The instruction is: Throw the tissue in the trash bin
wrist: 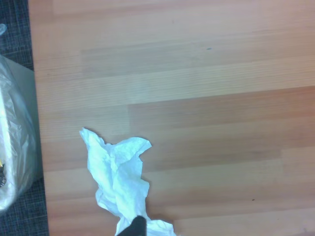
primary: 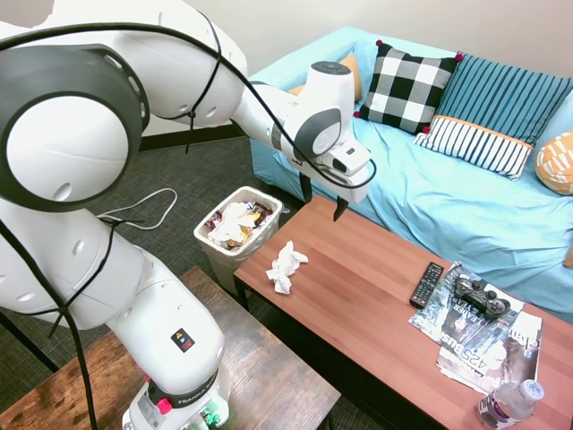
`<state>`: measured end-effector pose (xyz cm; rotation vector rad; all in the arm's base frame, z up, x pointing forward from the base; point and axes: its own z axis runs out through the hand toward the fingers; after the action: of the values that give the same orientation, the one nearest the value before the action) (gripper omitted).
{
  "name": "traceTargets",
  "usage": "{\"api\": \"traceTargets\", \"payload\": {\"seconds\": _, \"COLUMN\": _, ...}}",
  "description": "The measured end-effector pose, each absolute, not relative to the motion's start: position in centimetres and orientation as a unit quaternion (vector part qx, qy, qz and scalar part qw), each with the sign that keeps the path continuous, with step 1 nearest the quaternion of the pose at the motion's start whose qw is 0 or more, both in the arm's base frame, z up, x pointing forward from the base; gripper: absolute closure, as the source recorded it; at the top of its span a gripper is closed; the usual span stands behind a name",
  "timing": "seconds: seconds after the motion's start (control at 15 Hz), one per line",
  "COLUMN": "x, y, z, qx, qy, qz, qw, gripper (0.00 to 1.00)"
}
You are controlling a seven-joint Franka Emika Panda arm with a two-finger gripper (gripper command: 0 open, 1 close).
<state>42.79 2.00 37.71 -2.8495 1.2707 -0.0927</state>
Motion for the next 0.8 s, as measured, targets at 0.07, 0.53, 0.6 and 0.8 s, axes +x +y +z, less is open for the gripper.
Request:
{"api": "traceTargets", "payload": {"seconds": 0.07, "x": 42.9, "y": 2.0, "z": 37.7, "qx": -0.912, "qy": 0.408, "qz": -0.029, "qw": 0.011, "gripper": 0.0}}
{"api": "traceTargets", "payload": {"seconds": 0.53, "x": 44.4, "y": 5.5, "z": 30.1, "qx": -0.929, "qy": 0.37, "qz": 0.003, "qw": 0.02, "gripper": 0.0}}
{"api": "traceTargets", "payload": {"seconds": 0.6, "x": 44.4, "y": 6.2, "z": 28.5, "qx": -0.934, "qy": 0.356, "qz": 0.01, "qw": 0.021, "gripper": 0.0}}
{"api": "traceTargets", "payload": {"seconds": 0.8, "x": 43.6, "y": 8.0, "z": 24.2, "qx": -0.948, "qy": 0.317, "qz": 0.029, "qw": 0.023, "gripper": 0.0}}
